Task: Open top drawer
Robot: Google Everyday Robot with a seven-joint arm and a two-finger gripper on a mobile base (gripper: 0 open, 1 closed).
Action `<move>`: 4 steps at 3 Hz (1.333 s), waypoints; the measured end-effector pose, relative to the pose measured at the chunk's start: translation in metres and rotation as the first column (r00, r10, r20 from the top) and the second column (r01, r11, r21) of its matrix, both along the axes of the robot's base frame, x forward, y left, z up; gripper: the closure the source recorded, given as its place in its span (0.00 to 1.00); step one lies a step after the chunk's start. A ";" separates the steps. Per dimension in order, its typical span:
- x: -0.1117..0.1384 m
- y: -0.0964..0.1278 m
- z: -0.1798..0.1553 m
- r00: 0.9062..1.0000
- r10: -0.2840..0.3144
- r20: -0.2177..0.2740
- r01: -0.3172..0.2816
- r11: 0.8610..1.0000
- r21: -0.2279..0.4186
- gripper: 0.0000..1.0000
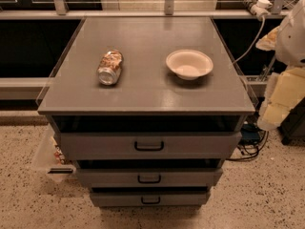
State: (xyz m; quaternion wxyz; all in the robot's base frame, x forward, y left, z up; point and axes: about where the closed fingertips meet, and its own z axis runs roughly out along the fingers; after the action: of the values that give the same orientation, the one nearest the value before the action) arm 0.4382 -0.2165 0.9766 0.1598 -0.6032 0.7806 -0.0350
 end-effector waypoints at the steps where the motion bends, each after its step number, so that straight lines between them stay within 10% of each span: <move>1: -0.012 -0.005 -0.024 0.998 -0.055 -0.019 0.056 0.997 0.052 0.00; 2: -0.035 -0.013 -0.072 0.985 -0.157 -0.074 0.166 0.975 0.149 0.00; 4: -0.031 -0.009 -0.075 0.989 -0.136 -0.051 0.141 0.983 0.115 0.00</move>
Offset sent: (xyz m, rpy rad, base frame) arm -0.0368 -0.0159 -0.0808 0.1700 0.0750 -0.1778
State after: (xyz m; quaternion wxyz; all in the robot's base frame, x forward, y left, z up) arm 0.4077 -0.2258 0.9015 0.1755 -0.5377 0.8246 0.0134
